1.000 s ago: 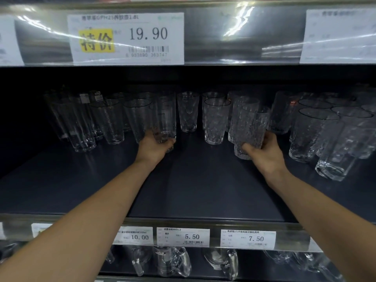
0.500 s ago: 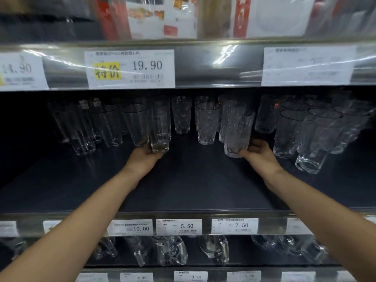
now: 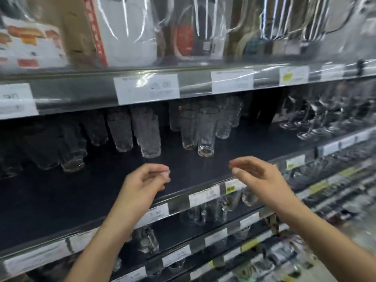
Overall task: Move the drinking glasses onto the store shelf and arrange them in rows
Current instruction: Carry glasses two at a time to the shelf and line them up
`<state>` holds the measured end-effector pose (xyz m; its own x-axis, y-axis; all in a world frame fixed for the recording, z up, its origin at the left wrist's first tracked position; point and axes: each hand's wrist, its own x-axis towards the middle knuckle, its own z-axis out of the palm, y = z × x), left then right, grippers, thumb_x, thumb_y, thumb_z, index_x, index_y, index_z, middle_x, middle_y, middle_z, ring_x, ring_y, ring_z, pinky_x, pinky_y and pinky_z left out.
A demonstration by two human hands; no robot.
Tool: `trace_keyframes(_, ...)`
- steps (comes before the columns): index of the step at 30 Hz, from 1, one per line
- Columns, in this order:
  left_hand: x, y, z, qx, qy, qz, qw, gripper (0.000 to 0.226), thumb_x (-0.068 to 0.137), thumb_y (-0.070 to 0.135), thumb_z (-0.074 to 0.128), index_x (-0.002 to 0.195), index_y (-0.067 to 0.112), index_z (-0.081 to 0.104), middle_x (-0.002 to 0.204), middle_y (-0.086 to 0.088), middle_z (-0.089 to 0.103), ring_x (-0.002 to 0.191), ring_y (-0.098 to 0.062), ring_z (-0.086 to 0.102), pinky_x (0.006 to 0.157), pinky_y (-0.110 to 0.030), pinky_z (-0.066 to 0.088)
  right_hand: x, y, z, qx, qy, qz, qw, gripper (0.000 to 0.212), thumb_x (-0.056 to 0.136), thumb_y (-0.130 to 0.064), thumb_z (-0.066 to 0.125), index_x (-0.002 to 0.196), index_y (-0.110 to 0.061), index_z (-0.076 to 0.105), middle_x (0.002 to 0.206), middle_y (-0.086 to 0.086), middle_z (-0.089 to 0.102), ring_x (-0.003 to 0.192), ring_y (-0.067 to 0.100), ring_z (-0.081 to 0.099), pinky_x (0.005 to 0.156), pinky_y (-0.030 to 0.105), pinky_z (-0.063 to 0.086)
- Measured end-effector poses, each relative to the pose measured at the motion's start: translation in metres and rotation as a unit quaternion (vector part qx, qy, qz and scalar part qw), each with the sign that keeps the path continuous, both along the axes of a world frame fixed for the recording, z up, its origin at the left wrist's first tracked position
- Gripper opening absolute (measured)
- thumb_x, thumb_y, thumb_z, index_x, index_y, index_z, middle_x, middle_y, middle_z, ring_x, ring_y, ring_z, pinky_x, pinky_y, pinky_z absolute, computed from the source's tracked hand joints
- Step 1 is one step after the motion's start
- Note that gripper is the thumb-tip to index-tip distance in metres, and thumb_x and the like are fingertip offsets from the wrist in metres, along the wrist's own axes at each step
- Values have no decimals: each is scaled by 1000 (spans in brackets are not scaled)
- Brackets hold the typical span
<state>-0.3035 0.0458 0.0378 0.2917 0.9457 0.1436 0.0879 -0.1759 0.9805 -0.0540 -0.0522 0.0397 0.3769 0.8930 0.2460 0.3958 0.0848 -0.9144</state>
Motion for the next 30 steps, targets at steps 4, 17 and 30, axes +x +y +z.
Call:
trace_keyframes(4, 61, -18, 5, -3, -11, -44, 999, 11, 92, 2, 62, 97, 9, 70, 94, -5, 76, 90, -21, 73, 79, -32, 59, 46, -37, 8, 12, -1, -41, 999, 10, 91, -19, 68, 97, -24, 73, 97, -12, 75, 92, 2, 68, 76, 18, 53)
trace_keyframes(17, 276, 16, -5, -42, 10, 32, 999, 29, 91, 24, 68, 118, 19, 58, 115, 0, 66, 102, -8, 63, 97, -30, 50, 242, 10, 1, -7, 15, -22, 1000, 10, 88, -23, 71, 98, -25, 72, 94, -13, 74, 92, -2, 67, 79, 14, 50)
trace_keyframes(30, 384, 127, -43, -11, 36, 255, 966, 32, 80, 28, 79, 103, 11, 64, 100, -2, 70, 99, -17, 66, 86, -26, 50, 321, 210, -26, -80, 64, 82, 991, 55, 82, -33, 78, 127, -16, 53, 110, 0, 61, 102, 15, 60, 89, 25, 46)
